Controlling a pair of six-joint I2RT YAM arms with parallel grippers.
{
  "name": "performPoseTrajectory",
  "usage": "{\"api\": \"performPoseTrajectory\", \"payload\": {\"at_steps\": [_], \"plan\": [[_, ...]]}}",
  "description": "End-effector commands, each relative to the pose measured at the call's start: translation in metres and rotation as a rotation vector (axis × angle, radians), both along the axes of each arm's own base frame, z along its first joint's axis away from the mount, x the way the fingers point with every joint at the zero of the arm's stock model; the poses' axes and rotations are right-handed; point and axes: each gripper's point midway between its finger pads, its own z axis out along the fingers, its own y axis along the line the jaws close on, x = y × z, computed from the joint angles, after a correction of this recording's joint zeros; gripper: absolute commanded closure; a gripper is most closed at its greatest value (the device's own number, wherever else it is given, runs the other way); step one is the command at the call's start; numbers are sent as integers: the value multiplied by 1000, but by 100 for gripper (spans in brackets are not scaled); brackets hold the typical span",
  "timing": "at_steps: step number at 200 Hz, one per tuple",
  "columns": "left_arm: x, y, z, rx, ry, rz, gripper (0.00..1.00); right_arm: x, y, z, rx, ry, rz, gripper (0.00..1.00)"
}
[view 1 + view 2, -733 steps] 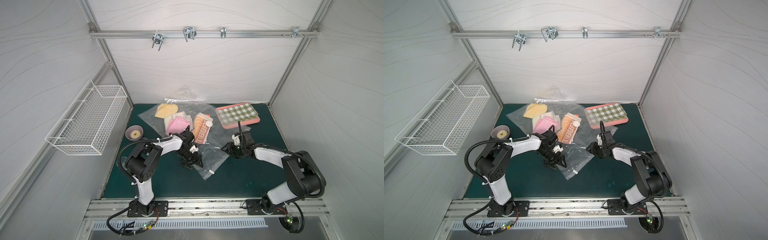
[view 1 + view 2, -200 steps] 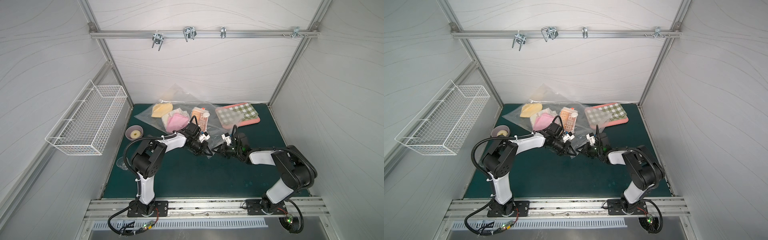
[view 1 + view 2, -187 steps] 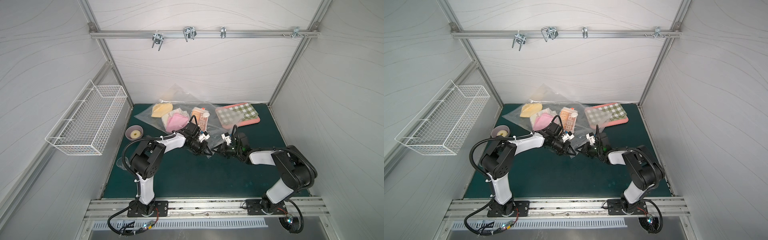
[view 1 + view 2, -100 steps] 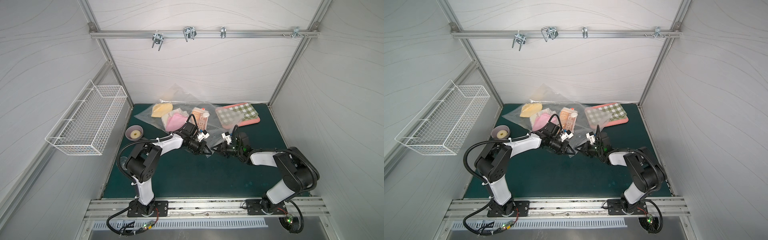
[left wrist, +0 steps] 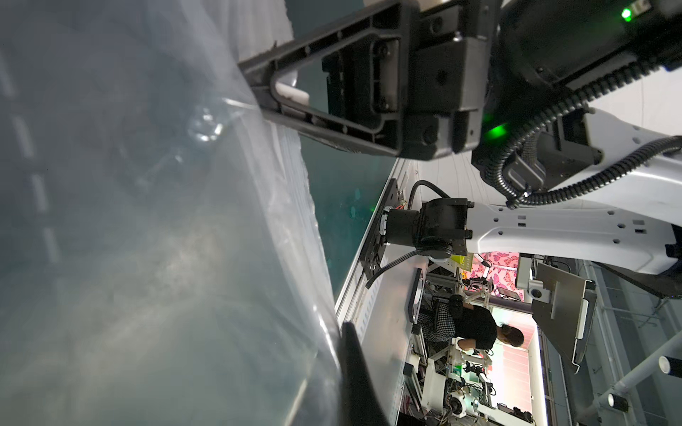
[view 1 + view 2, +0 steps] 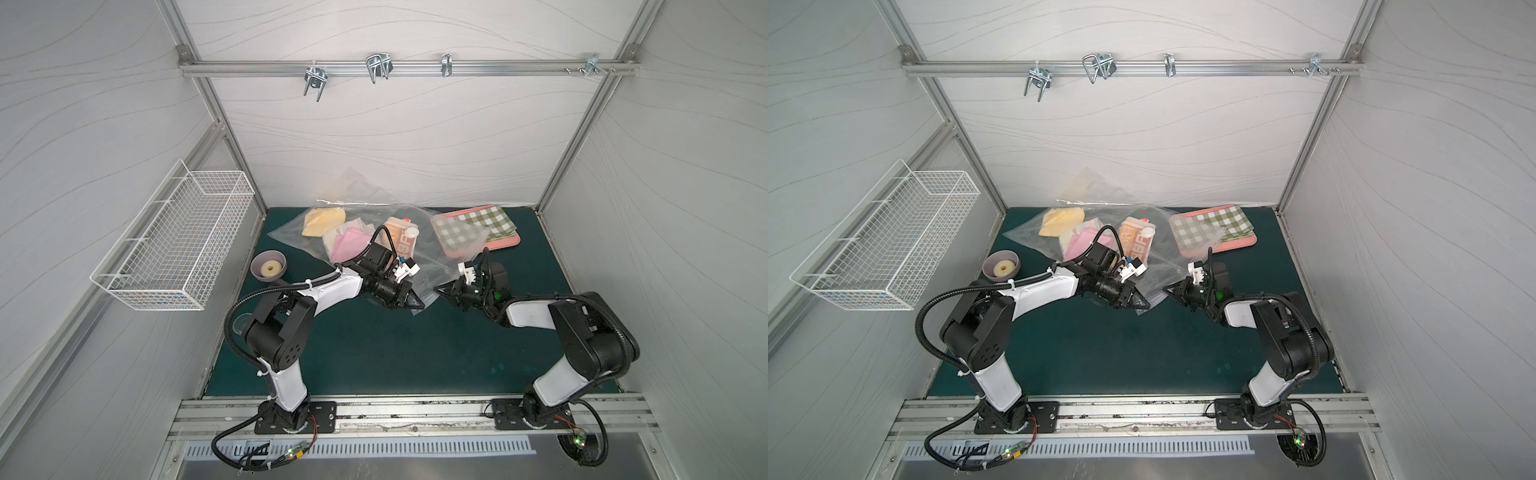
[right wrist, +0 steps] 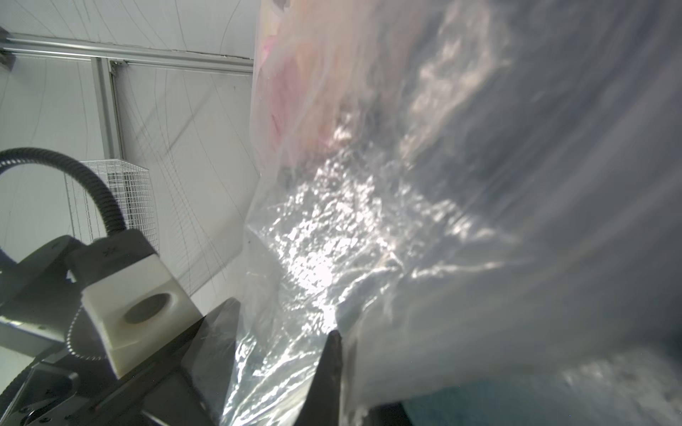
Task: Place the folded towel into the vacuum bag
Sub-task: Close the vacuum bag at the center of the board.
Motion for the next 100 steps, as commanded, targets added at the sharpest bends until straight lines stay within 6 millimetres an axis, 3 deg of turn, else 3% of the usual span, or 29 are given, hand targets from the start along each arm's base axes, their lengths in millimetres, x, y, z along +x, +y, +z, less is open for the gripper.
{"api": "performPoseTrajectory", "payload": {"at_steps": [1, 44, 100], "plan": [[-44, 9, 53, -143, 71, -113, 100, 44, -73, -49, -206, 57, -345, 100], [-39, 26, 61, -141, 35, -47, 100, 51, -89, -61, -220, 80, -378, 100], [-13, 59, 49, -105, 19, 130, 100, 47, -113, -72, -232, 106, -421, 100]]}}
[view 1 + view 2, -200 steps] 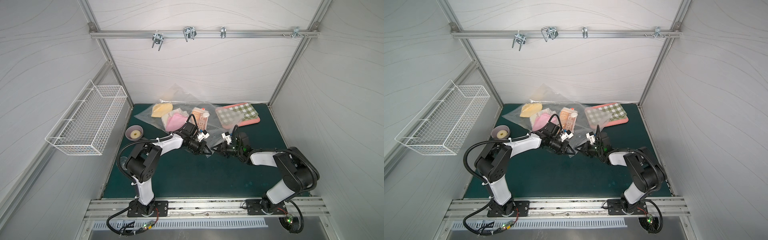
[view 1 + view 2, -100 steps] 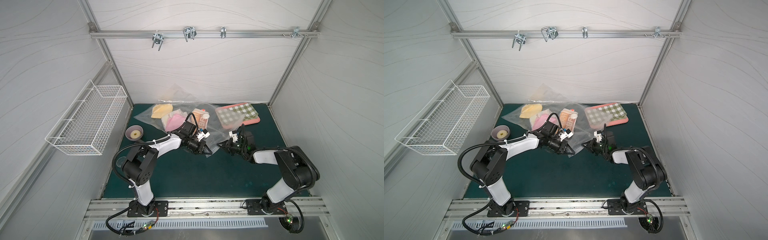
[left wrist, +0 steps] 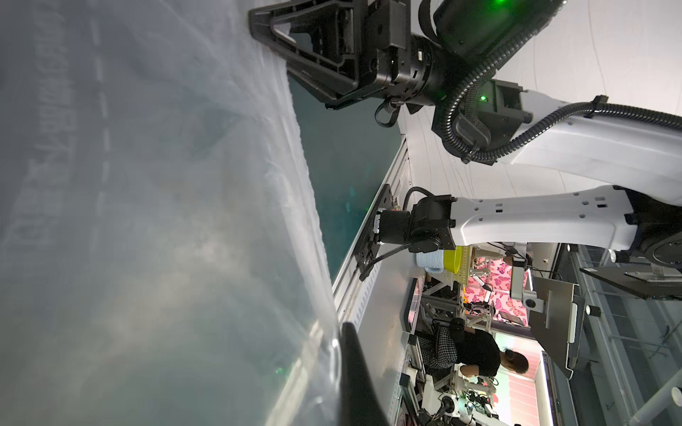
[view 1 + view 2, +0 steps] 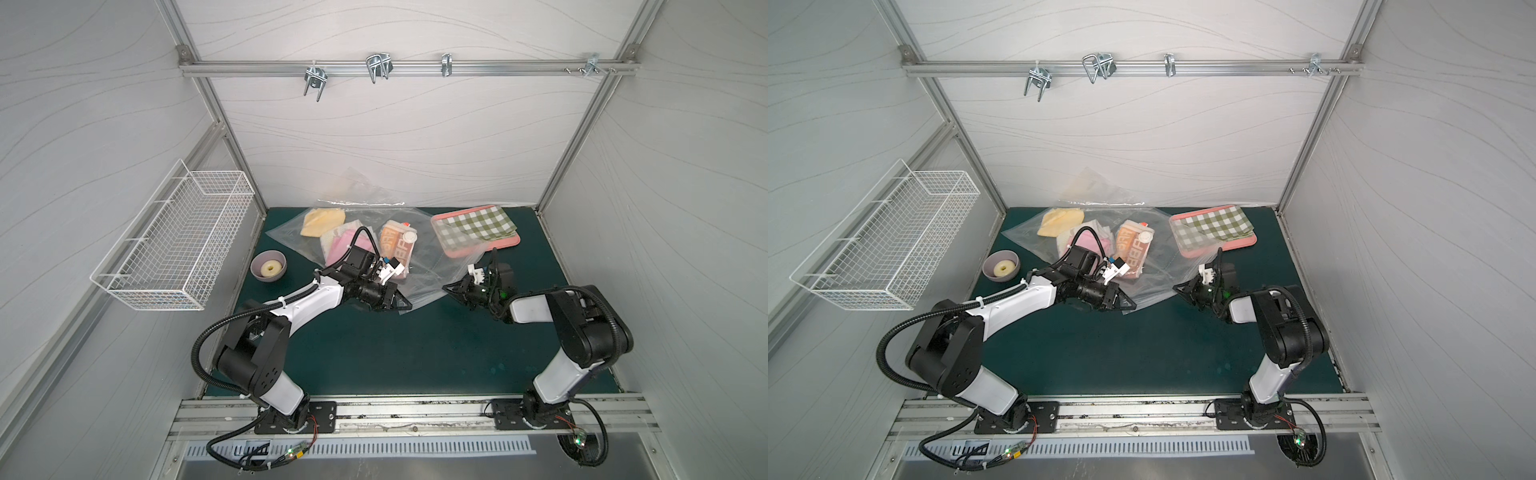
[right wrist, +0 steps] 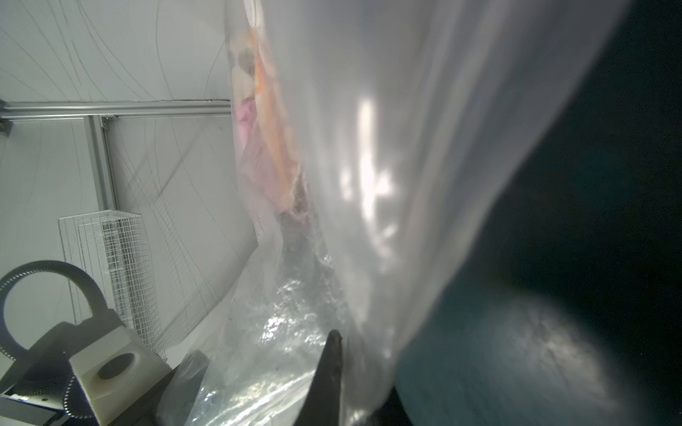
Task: Place the folded towel into the vacuum bag
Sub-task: Close the vacuum bag at the center of the board.
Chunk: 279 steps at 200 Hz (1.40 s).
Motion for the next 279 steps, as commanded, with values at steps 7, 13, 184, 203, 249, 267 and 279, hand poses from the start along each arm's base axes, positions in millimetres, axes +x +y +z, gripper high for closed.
{"api": "performPoseTrajectory", "payload": {"at_steps": [7, 13, 184, 203, 249, 267, 279], "plan": [[-9, 18, 31, -83, 23, 18, 100, 26, -81, -50, -215, 70, -324, 100], [-7, 22, 30, -73, 19, 38, 100, 26, -84, -50, -216, 69, -328, 100], [49, 124, 6, 116, -60, 518, 100, 50, -198, -44, -235, 77, -577, 100], [52, 129, 5, 123, -61, 538, 100, 51, -210, -42, -232, 75, -603, 100], [57, 133, 2, 132, -55, 562, 100, 51, -230, -40, -225, 67, -649, 100], [58, 140, 3, 146, -66, 584, 100, 51, -243, -37, -219, 59, -679, 100], [59, 142, 4, 142, -72, 591, 100, 52, -247, -34, -210, 56, -686, 100]]}}
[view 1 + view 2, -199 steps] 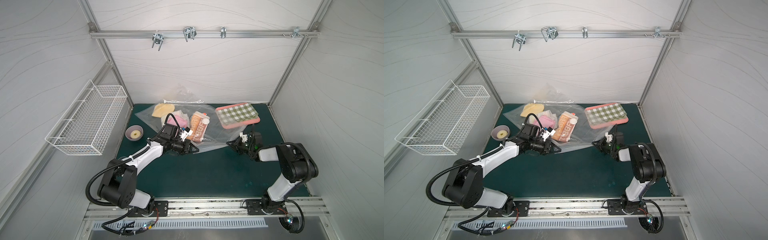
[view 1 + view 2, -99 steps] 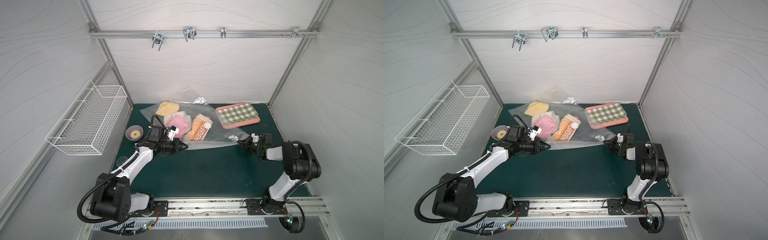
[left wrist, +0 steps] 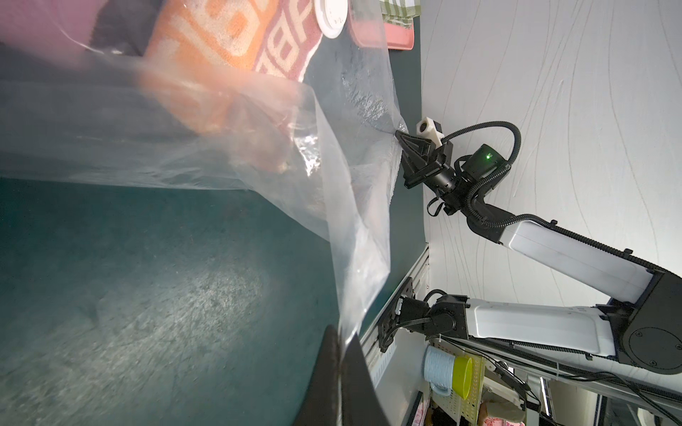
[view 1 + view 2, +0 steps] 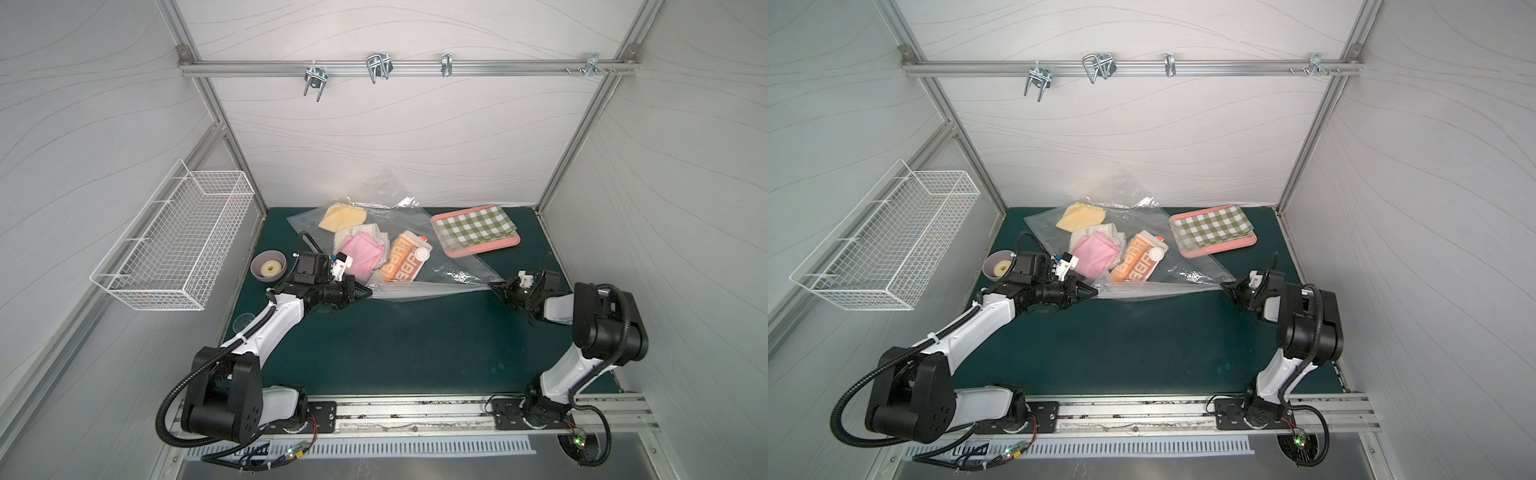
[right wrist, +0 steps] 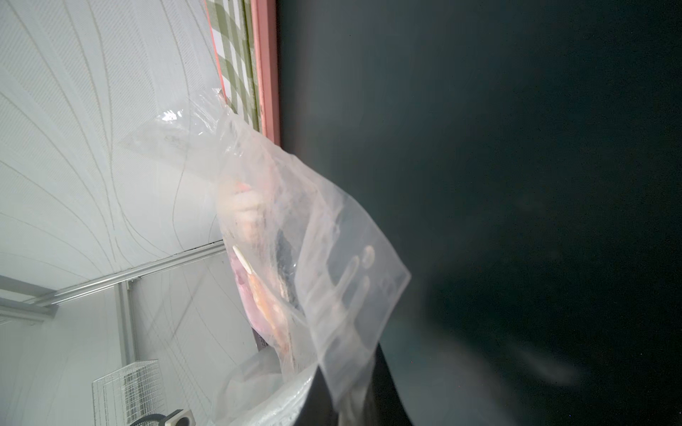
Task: Place the folded towel into the vacuum bag
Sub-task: Close the vacuum bag at the center of the board.
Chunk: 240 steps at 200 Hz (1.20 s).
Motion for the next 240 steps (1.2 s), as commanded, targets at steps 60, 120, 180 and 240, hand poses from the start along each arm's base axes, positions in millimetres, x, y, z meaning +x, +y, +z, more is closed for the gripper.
{"api": "performPoseTrajectory", "payload": {"at_steps": [60, 120, 180, 240], "plan": [[25, 23, 11, 32, -91, 138, 33, 30, -72, 19, -218, -104, -230, 48], [43, 100, -6, 485, -97, 428, 0, 22, -4, 49, -600, -175, 52, 28], [39, 206, -12, 1041, -75, 727, 0, -7, -19, 91, -1050, -258, 47, 26], [61, 243, -46, 1230, -194, 820, 0, -3, -42, 87, -1272, -441, -77, 1]]}}
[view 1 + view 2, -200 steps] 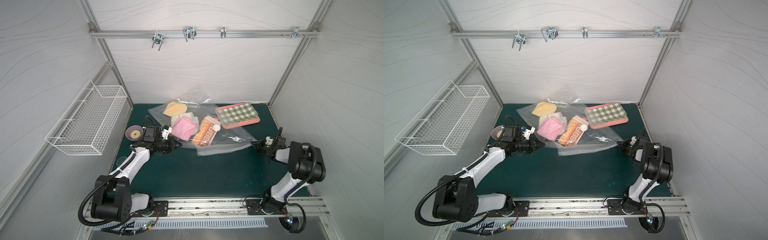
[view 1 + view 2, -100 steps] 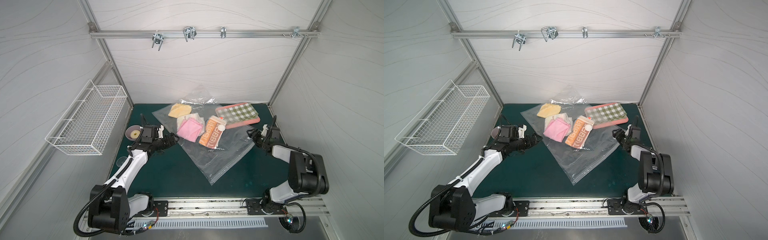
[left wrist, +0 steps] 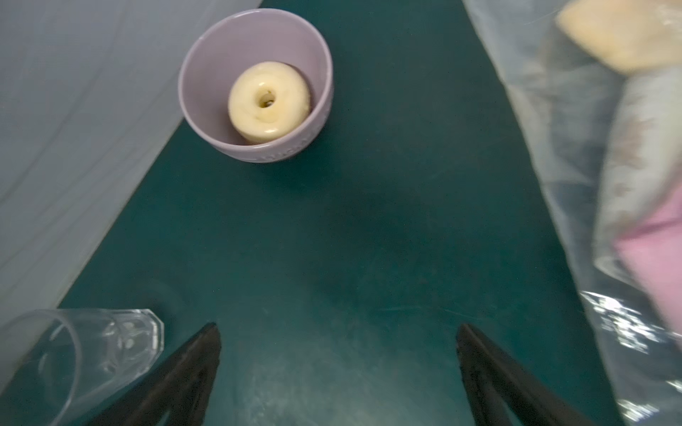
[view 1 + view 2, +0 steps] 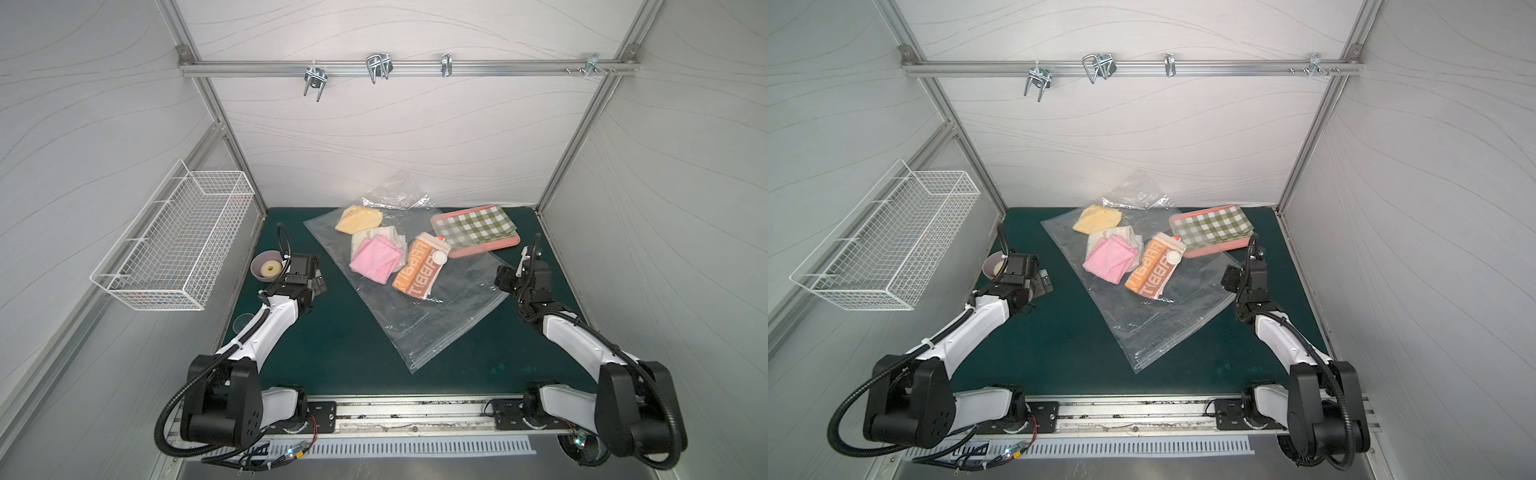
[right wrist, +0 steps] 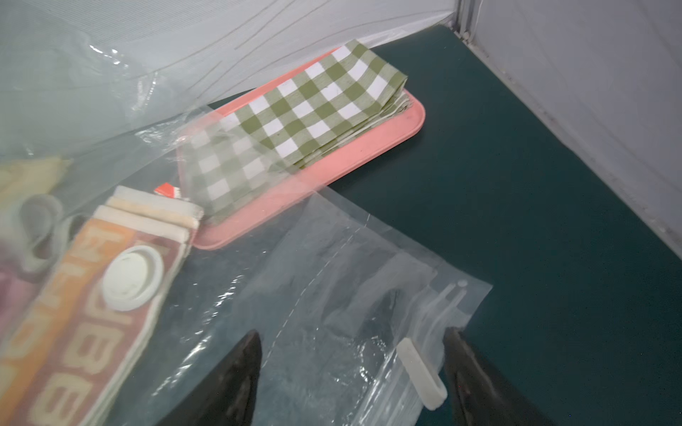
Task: Place the folded towel into the vacuum bag
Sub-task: Reset both arms
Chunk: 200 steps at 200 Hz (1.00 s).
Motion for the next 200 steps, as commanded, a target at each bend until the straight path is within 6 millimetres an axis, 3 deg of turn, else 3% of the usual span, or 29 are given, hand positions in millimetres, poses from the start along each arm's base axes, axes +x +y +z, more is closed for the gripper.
{"api": "performPoseTrajectory", "payload": {"at_steps": [1, 17, 40, 56, 65, 72, 93, 116, 200], "plan": [[24, 20, 2, 116, -81, 32, 0, 5, -15, -2, -138, -95, -41, 1], [37, 14, -6, 86, -111, -19, 0, 8, -10, -10, -132, -126, -12, 1], [56, -3, -7, 53, -242, -144, 1, 18, 0, -5, -160, -185, 68, 1], [66, -5, -2, 64, -301, -183, 1, 20, 2, -16, -131, -222, 111, 1], [74, -6, 3, 56, -331, -204, 3, 22, -3, -32, -108, -230, 111, 1], [78, -7, 3, 55, -333, -228, 4, 25, 2, -27, -78, -283, 164, 1], [87, -15, 0, 40, -403, -313, 1, 30, 14, -33, -18, -203, 278, 1], [78, -28, -8, 19, -455, -392, 0, 35, 39, -34, 7, -154, 435, 1], [75, -27, -8, 52, -462, -370, 0, 37, 37, -35, 12, -152, 429, 1]]}}
